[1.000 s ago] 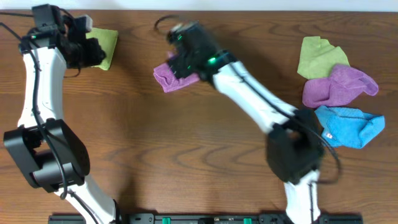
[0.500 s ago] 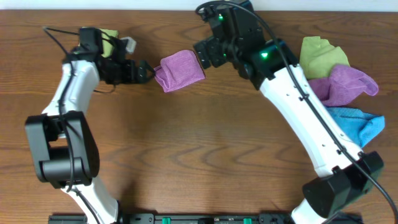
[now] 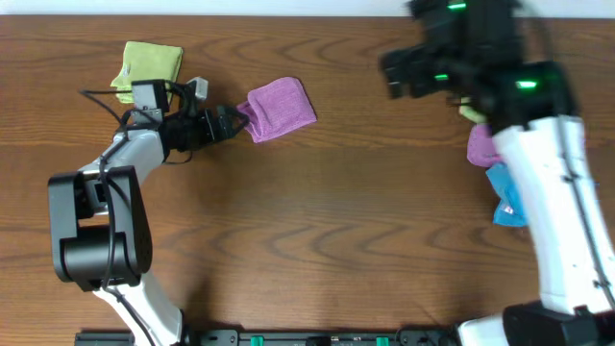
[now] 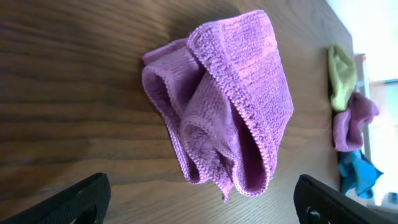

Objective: Fold the cloth
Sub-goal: 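Hand the purple bundle from the right gripper to the left gripper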

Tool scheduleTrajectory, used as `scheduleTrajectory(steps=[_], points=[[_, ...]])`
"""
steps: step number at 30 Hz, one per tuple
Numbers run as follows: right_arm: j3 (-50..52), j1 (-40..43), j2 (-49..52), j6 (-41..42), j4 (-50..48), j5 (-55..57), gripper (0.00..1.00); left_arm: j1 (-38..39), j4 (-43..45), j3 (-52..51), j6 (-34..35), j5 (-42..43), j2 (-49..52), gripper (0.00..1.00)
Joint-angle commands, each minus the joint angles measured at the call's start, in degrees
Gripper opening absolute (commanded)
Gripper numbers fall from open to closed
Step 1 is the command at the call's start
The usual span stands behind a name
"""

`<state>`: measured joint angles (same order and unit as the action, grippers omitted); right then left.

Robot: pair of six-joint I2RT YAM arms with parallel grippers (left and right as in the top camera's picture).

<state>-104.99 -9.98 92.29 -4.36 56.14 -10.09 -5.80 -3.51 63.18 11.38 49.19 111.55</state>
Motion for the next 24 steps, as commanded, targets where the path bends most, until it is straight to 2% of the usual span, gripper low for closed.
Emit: scheduleTrajectory(steps=[1,4,7,9,15,19,21,24], points=[[-0.04,5.49,-2.71,-3.61,2.67,-16.11,0.98,0.94,2.64,-1.68,4.72,1.22,0.87,0.95],[0.04,7.85,-4.76,-6.32,9.25,-13.90,0.99,1.77,6.60,-2.89,8.31,0.85,1.07,0.95],[1.92,6.97,-7.45,-5.46,15.34,-2.97,0.99,3.02,7.26,-2.97,9.49,-0.13,2.14,0.95],[6.05,6.12,-11.06,-1.51,15.69,5.35,0.99,4.02,8.20,-2.97,10.16,-0.24,3.32,0.95],[24.37,6.64,-28.26,2.71,12.00,12.13,0.99,5.51,12.02,-2.97,12.04,-1.46,5.95,0.95],[45.29,8.15,-41.97,8.33,5.64,12.79,0.99,5.51,14.34,-2.97,14.10,-3.74,6.12,0.95],[52.70,8.20,-45.86,11.34,0.83,11.06,0.99,5.53,14.32,-2.97,14.56,-4.52,6.23,0.95],[58.66,8.20,-48.28,15.93,-4.20,9.20,0.99,5.60,14.34,-2.97,14.78,-4.61,6.86,0.95]])
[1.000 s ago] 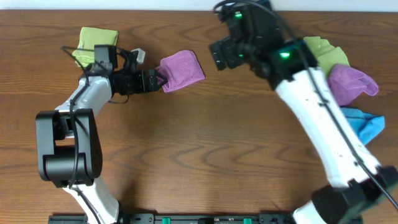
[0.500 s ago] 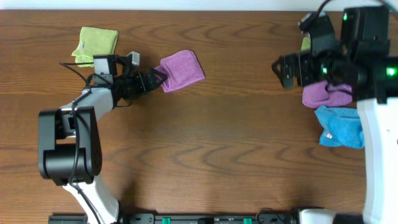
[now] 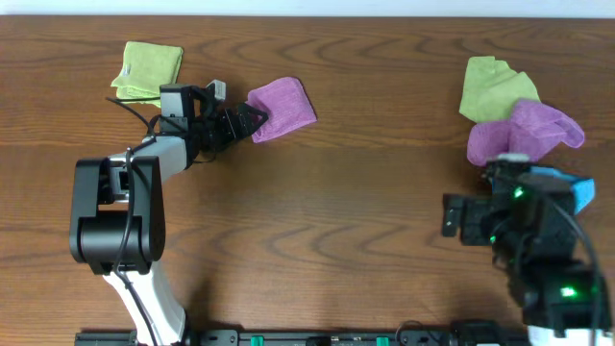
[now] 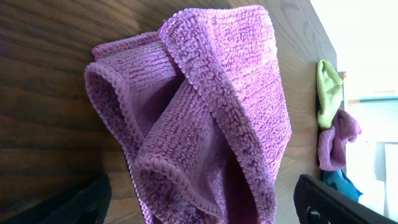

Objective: Fold the cloth
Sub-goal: 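Hand the purple bundle from the right gripper to the left gripper, then carry the purple bundle with the left gripper over the folded green cloth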

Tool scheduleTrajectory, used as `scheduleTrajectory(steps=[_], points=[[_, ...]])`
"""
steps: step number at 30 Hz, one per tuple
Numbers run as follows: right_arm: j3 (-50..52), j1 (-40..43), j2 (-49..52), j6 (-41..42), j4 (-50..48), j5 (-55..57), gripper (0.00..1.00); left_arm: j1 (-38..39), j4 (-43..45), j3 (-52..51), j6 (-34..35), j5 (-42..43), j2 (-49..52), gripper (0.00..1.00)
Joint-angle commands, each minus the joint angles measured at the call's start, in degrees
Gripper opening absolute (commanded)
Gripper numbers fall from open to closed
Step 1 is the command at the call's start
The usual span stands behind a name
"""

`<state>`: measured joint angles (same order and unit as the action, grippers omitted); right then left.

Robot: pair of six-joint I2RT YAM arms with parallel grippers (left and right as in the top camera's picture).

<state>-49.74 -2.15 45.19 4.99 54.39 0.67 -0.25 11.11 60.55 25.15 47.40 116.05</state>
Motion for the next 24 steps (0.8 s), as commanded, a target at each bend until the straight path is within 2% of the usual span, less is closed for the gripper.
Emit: scheduleTrajectory(steps=[1,10,12,13,14,15,16,20,24], points=[[4.07,0.37,-1.14,7.48,-3.34,-2.34,0.99,0.17,-0.22,-0.35,1.75,-2.82,2.78,0.96],[4.31,0.37,0.94,7.85,-5.55,-8.00,0.99,3.41,10.05,-0.28,10.80,-2.36,9.44,0.95],[4.31,0.37,0.94,7.89,-5.31,-8.70,0.99,4.74,15.32,-0.26,14.10,-1.40,12.41,0.97],[4.31,0.37,0.94,7.87,-5.05,-8.92,0.99,5.14,17.31,-0.13,15.43,-0.57,13.73,0.90],[4.31,0.37,0.94,7.89,-4.81,-9.40,0.99,5.49,18.58,0.17,16.70,0.13,15.19,0.60],[4.31,0.37,0.94,7.87,-4.63,-9.75,0.99,5.68,19.37,0.55,17.90,0.31,16.33,0.22],[4.31,0.37,0.94,7.87,-4.46,-9.75,0.99,5.77,20.11,1.03,19.43,0.87,17.31,0.06],[4.31,0.37,0.94,7.87,-3.72,-9.75,0.99,5.29,25.75,4.26,20.70,5.64,18.38,0.05],[4.31,0.37,0.94,7.85,-3.78,-9.73,0.99,4.04,30.32,12.39,26.47,9.70,18.29,0.05]])
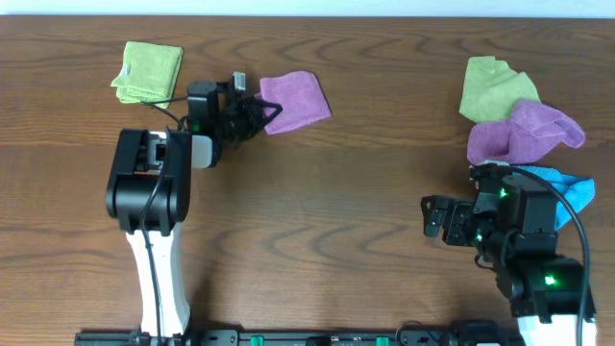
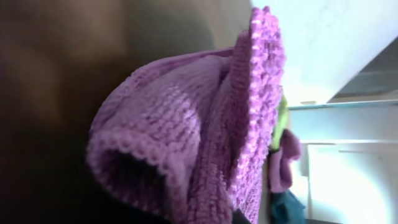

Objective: Fold the cloth
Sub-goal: 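Carry the purple bundle with the left gripper over the folded green cloth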

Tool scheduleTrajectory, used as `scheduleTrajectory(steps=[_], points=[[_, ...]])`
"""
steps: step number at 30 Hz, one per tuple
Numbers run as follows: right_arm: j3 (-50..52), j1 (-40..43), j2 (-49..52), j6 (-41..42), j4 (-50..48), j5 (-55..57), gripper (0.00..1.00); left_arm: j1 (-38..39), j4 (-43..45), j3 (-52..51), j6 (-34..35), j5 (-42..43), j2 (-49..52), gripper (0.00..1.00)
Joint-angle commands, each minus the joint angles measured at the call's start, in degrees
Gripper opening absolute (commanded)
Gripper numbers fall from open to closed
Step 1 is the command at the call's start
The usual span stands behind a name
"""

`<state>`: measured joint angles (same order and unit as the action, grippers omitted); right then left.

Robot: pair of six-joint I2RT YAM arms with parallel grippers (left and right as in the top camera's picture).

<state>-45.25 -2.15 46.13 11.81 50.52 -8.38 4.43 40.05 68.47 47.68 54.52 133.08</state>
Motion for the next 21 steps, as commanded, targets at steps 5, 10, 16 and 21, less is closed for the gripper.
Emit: scheduleTrajectory(steps=[5,10,16,21], points=[[-0.17,0.37,0.00,1.03,0.17,-0.68,0.99,-1.05,2.97,19.19,6.62,4.48,1.25,0.06],[-0.17,0.37,0.00,1.03,0.28,-0.68,0.99,-1.55,-2.60,31.36,6.14,5.77,1.16,0.06],[-0.17,0.37,0.00,1.03,0.28,-0.68,0.99,-6.19,-12.24,35.34,3.32,0.72,-0.13,0.06],[-0.17,0.37,0.00,1.03,0.57,-0.68,0.99,-13.84,-24.50,35.32,3.10,-6.34,-2.80,0.06]])
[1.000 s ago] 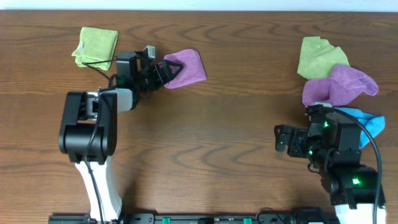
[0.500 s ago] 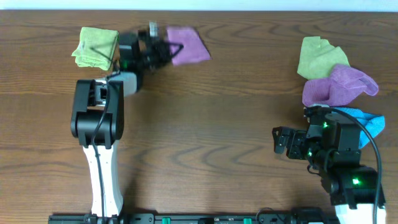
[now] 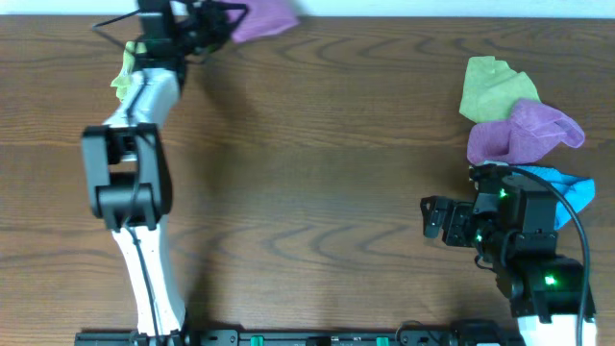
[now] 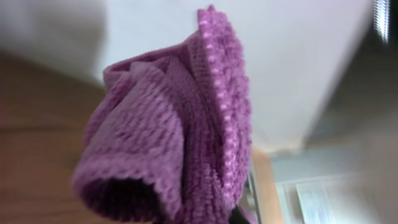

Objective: Fold the cloth
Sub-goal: 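Carry the purple bundle with the left gripper over the folded green cloth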

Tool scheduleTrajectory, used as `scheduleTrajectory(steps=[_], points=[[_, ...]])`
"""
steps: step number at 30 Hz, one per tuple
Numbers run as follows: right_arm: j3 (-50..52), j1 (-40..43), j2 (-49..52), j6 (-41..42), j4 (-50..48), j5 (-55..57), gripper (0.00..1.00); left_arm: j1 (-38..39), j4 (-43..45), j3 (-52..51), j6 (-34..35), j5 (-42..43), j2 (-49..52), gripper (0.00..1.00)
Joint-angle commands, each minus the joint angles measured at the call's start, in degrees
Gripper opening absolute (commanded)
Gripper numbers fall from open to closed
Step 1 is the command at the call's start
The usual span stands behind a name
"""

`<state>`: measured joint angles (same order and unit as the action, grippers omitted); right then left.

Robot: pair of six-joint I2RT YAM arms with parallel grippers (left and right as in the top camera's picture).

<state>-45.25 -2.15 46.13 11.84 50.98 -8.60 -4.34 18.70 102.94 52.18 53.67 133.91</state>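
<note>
The purple cloth (image 3: 261, 16) hangs bunched at the table's far edge, top left of the overhead view, with my left gripper (image 3: 221, 19) shut on its left end. It fills the left wrist view as a rolled, doubled-over bundle (image 4: 180, 137) raised off the wood, and it hides the fingers there. My right gripper (image 3: 430, 217) rests low at the right front, open and holding nothing, far from the cloth.
A folded green cloth (image 3: 122, 75) lies at the far left, partly under my left arm. At the right sit a crumpled green cloth (image 3: 490, 85), a purple one (image 3: 527, 133) and a blue one (image 3: 569, 183). The table's far edge (image 3: 384, 15) borders a white wall.
My left gripper, with the purple cloth in it, has gone from the table left of centre to the far edge and higher. The right arm has not moved.
My left gripper stood open at the purple cloth's left edge while my right arm reached over the pile at the right. Then the left closed in on the cloth and the right arm sat at the front right. Then the left held the cloth, now raised at the far edge.
</note>
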Motion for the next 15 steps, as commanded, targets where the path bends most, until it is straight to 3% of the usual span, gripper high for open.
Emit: scheduleTrajectory(steps=[1,5,9,15], points=[[-0.17,0.37,0.00,1.01,0.07,-0.46,0.99,-6.32,-5.49,0.85,-2.12,-6.62,-4.35,0.06],[-0.17,0.37,0.00,1.01,-0.11,-0.44,0.99,-10.36,-17.29,0.83,-6.49,-13.05,-8.66,0.06],[-0.17,0.37,0.00,1.01,-1.18,-0.44,0.99,-11.30,-28.70,0.83,-15.08,-18.69,-14.60,0.06],[-0.17,0.37,0.39,1.01,-2.56,-0.46,0.99,-11.58,-38.36,-0.70,-19.56,-19.39,-18.27,0.06]])
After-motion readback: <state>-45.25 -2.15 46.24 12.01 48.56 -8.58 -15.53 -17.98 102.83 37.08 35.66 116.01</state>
